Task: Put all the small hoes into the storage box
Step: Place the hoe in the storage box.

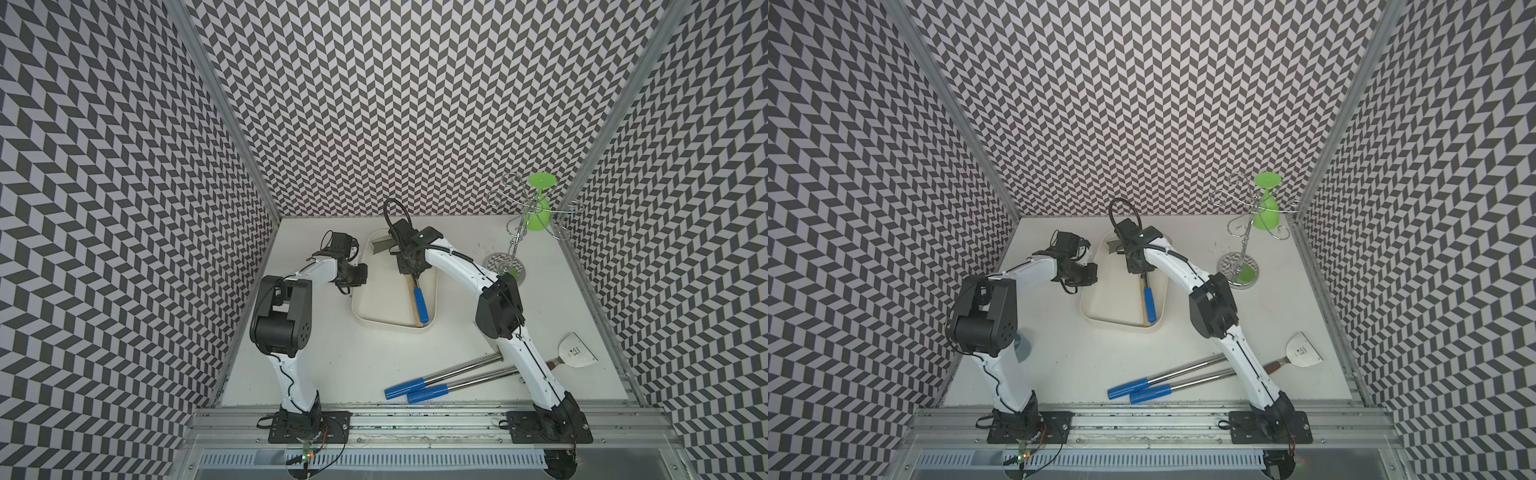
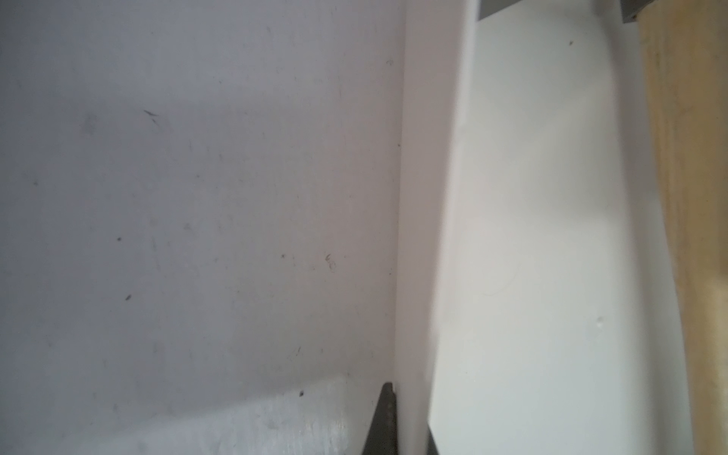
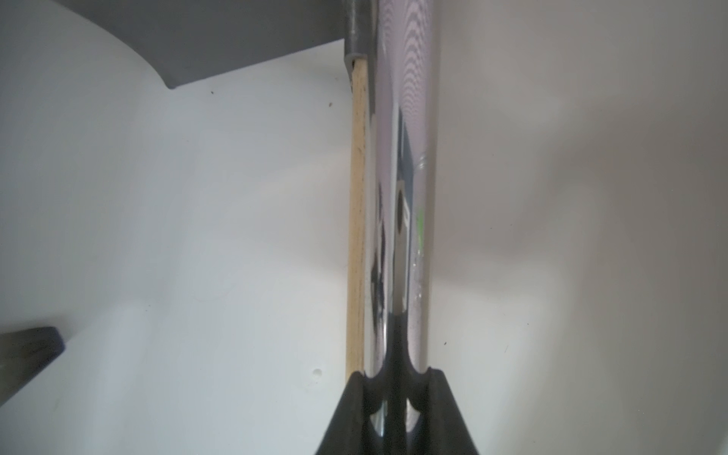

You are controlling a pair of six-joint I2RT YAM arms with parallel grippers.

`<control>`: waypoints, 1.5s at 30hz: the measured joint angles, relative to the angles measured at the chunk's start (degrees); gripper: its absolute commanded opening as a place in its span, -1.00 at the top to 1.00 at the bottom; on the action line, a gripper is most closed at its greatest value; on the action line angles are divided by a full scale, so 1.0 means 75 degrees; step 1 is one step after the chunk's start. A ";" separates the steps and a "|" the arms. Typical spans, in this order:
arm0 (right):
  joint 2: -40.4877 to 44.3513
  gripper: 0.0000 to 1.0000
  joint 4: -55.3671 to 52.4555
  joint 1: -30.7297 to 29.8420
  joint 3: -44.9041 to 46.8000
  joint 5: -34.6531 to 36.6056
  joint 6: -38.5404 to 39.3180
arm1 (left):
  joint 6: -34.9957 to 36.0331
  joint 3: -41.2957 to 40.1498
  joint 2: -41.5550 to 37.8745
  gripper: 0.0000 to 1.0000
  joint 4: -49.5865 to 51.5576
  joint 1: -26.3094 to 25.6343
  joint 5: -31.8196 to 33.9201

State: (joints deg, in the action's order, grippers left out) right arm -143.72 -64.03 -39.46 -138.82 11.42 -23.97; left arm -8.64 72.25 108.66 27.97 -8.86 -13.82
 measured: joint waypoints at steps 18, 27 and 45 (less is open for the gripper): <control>0.0195 0.19 0.0388 0.0262 0.0277 -0.0289 0.0108 | 0.0003 0.0000 -0.0003 0.93 -0.0009 -0.0015 0.0003; 0.0373 0.45 0.0659 0.0586 0.0277 -0.0303 0.0052 | 0.0006 0.0000 0.0000 0.93 -0.0009 -0.0012 0.0023; 0.0498 0.40 0.1040 0.0688 0.0274 -0.0600 -0.0047 | 0.0023 0.0041 -0.0006 0.51 0.0000 -0.0012 -0.0058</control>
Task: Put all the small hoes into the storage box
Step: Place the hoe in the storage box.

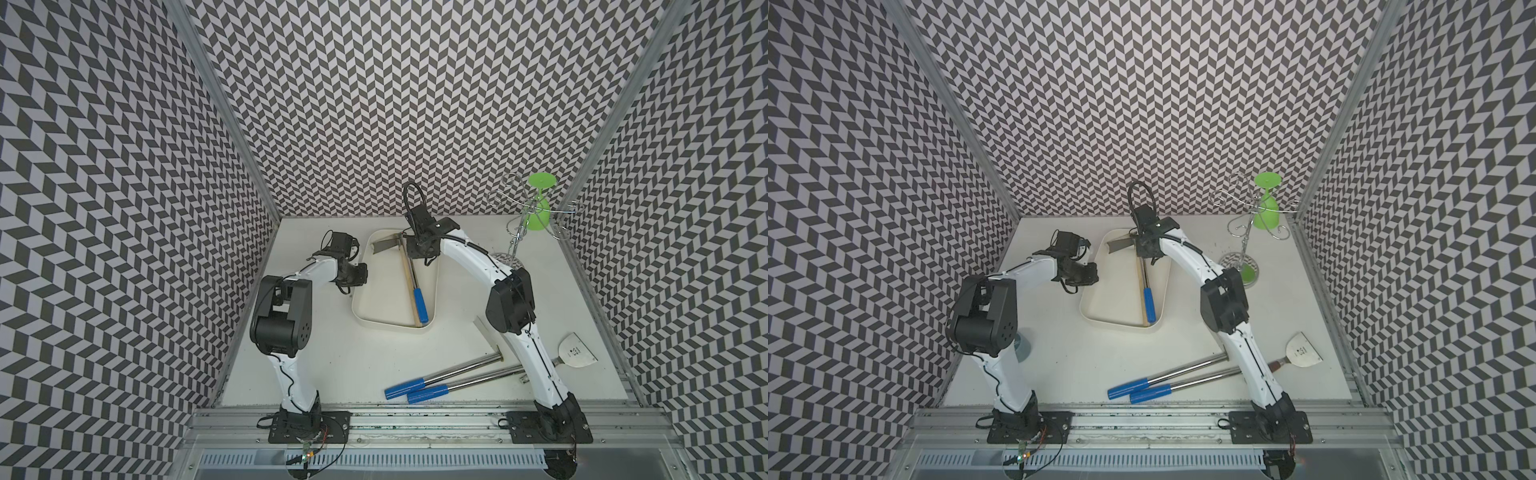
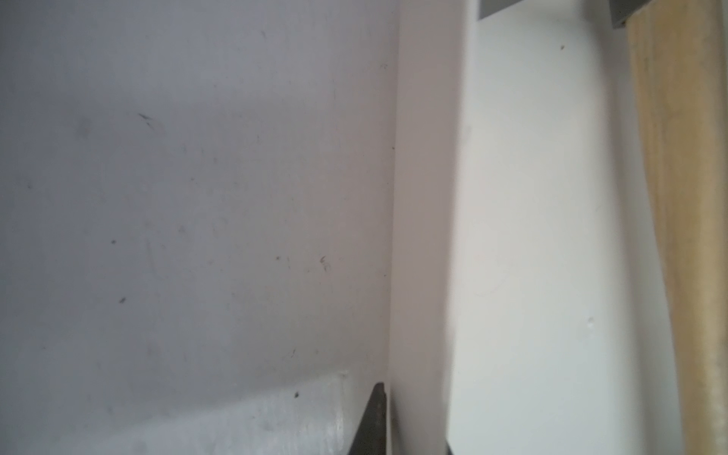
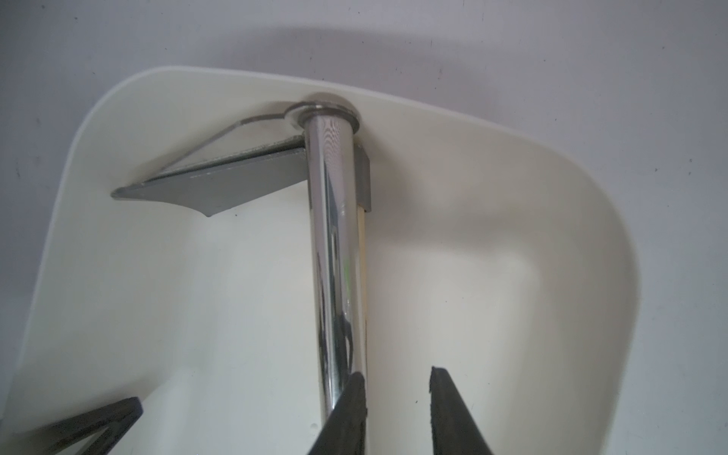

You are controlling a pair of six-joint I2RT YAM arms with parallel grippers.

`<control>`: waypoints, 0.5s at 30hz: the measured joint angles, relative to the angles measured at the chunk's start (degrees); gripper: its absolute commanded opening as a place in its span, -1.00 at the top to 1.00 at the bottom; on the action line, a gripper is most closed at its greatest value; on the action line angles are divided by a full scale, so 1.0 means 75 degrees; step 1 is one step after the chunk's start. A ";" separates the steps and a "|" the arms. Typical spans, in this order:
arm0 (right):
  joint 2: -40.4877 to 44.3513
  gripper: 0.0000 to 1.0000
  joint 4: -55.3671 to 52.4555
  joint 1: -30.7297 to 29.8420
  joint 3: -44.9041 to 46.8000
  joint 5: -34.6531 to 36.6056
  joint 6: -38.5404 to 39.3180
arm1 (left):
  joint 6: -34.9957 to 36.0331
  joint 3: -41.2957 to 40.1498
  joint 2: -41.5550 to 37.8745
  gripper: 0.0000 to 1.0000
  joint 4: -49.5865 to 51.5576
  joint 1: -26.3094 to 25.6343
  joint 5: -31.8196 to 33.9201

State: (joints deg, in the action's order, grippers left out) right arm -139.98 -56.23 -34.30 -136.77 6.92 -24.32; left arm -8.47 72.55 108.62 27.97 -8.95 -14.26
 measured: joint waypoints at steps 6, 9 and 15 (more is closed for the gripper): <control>0.0705 0.35 0.0026 0.0015 0.0003 -0.0029 -0.0105 | -0.0012 0.0015 -0.0271 0.17 0.0000 0.0015 0.0006; 0.1276 0.34 0.0090 0.0044 0.0160 -0.0085 -0.0163 | -0.0020 0.0029 -0.0562 0.11 0.0000 0.0012 0.0006; 0.2710 0.31 0.0134 0.0050 0.1294 -0.0318 -0.0306 | -0.0076 0.0044 -0.1032 0.05 -0.0003 0.0012 0.0009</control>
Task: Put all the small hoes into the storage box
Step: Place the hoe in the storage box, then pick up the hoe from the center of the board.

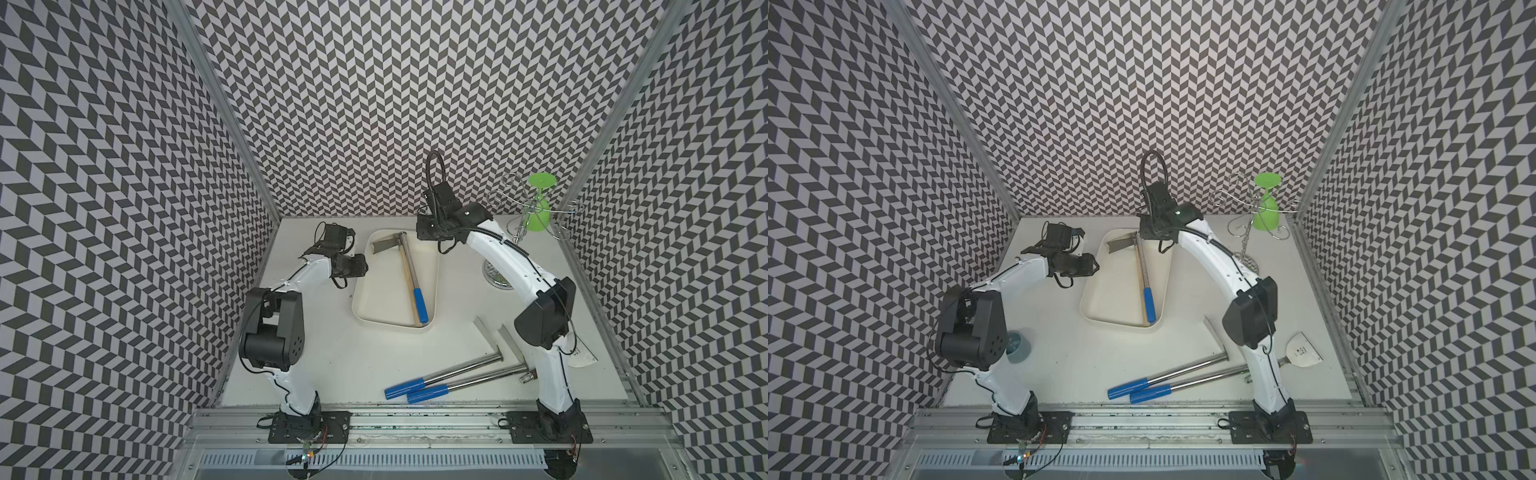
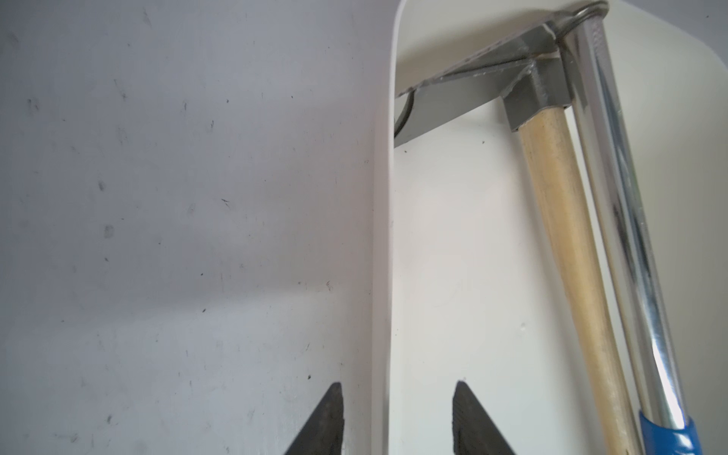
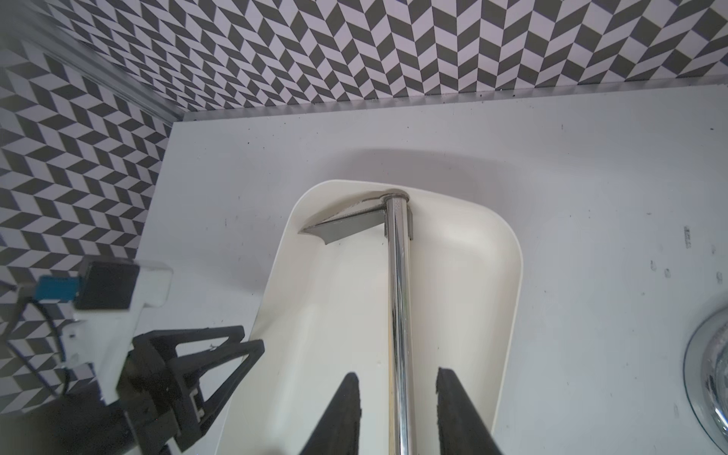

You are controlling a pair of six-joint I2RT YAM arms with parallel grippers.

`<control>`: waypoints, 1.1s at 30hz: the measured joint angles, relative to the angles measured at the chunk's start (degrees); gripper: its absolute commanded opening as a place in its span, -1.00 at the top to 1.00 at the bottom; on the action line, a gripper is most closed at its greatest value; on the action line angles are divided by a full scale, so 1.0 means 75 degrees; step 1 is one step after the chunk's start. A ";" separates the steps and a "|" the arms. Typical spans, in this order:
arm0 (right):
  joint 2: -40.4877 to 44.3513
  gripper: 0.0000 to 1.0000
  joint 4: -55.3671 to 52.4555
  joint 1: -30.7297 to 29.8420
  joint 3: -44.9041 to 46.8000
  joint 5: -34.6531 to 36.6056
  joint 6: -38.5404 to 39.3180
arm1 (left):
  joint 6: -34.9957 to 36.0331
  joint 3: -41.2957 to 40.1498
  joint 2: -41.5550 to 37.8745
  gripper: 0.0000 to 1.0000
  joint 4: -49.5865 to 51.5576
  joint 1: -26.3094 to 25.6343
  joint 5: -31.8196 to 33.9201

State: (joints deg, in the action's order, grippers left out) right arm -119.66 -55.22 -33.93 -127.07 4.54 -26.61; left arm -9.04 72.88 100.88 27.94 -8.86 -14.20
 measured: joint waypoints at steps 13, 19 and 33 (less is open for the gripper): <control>0.2658 0.27 0.0271 -0.0009 0.4191 -0.0440 -0.0417 | -0.0554 -0.0425 -0.1559 -0.01 -0.0050 -0.0015 0.0149; 0.4223 0.22 0.0731 -0.0009 0.6237 -0.0726 -0.1233 | -0.0761 -0.0973 -0.2075 -0.02 -0.0023 -0.0067 0.0265; 0.6158 0.14 0.1381 -0.0055 0.8684 -0.0988 -0.4438 | -0.0877 -0.1617 -0.2795 -0.06 0.0143 -0.0122 0.0388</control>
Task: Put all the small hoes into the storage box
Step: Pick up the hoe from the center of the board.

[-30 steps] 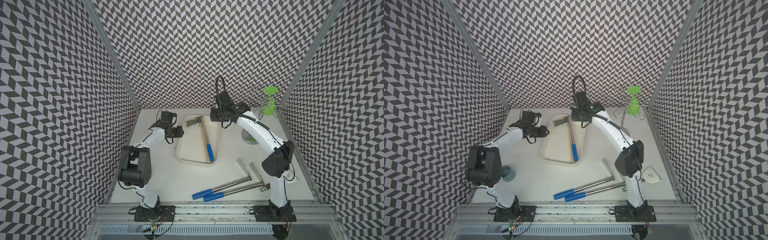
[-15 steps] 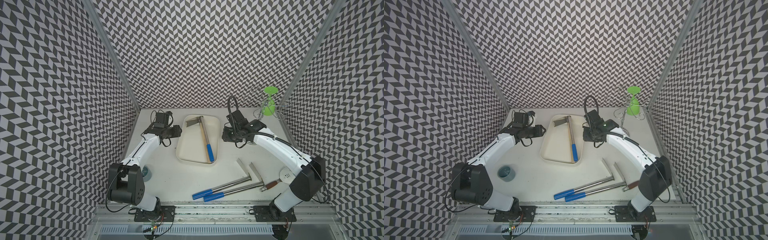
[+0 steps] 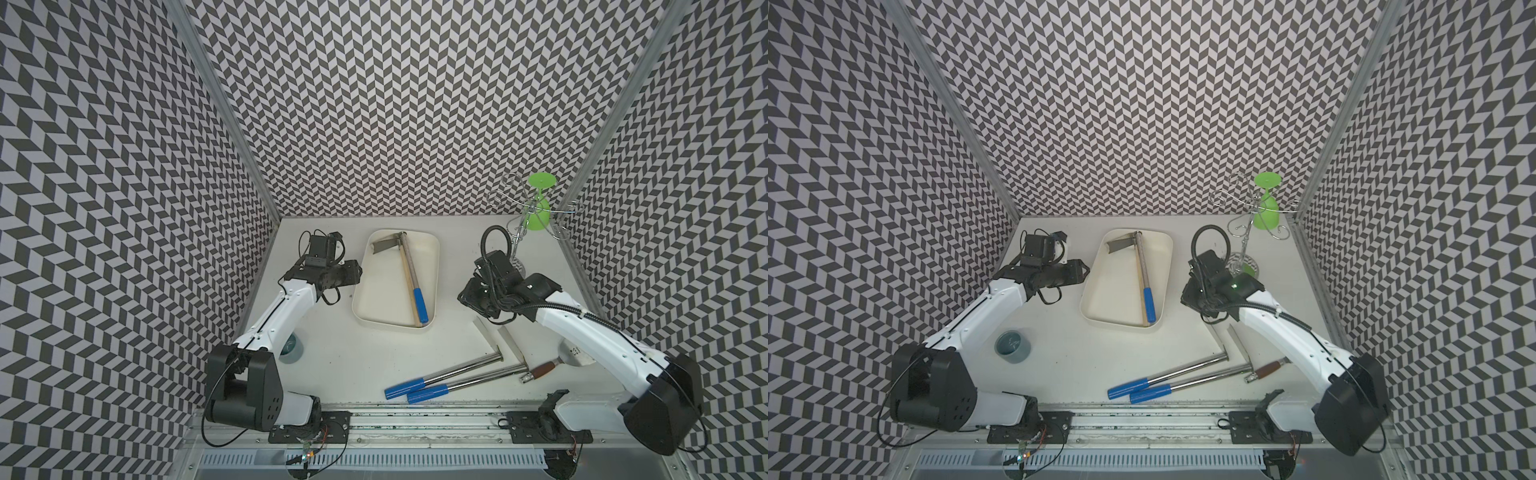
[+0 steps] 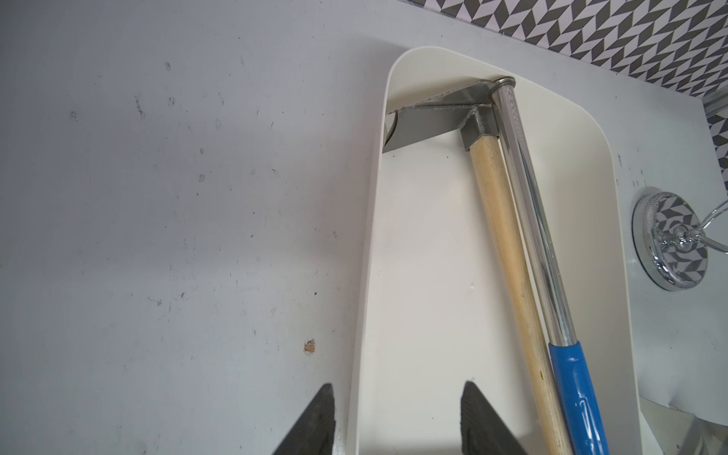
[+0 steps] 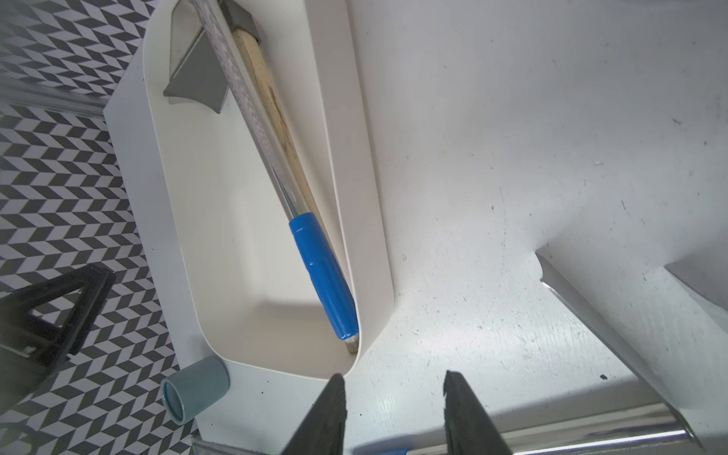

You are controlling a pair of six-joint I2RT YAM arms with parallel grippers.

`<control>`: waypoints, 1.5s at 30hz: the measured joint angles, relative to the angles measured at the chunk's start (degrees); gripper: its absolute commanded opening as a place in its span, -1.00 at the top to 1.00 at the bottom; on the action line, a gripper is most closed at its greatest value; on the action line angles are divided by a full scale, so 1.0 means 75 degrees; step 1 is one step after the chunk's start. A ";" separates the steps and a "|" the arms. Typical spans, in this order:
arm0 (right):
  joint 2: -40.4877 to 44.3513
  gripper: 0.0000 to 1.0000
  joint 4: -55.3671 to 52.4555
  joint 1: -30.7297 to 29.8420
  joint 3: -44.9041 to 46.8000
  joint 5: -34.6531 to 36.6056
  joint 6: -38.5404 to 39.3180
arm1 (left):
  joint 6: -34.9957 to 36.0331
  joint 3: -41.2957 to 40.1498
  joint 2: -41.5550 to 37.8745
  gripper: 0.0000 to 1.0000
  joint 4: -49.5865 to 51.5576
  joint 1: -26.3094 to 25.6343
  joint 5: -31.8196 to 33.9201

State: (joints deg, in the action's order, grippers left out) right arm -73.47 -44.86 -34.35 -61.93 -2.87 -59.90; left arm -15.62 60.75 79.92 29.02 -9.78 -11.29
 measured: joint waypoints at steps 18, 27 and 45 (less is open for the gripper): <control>0.1553 0.04 -0.0163 -0.2602 0.1647 0.0064 -0.4607 | 0.0309 -0.0749 -0.1180 -0.15 0.0379 -0.0052 -0.0047; 0.2040 0.05 -0.0332 -0.2920 0.2824 0.0157 -0.5814 | 0.0396 -0.0901 -0.1271 -0.17 0.0373 -0.0050 -0.0052; 0.1711 0.09 -0.0163 -0.2821 0.3258 0.0251 -0.6356 | 0.0510 -0.0915 -0.1253 -0.21 0.0370 -0.0050 -0.0058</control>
State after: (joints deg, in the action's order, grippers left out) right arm -60.64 -46.09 -55.51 -37.50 -0.99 -107.57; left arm -11.79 53.89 70.52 31.79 -10.15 -11.73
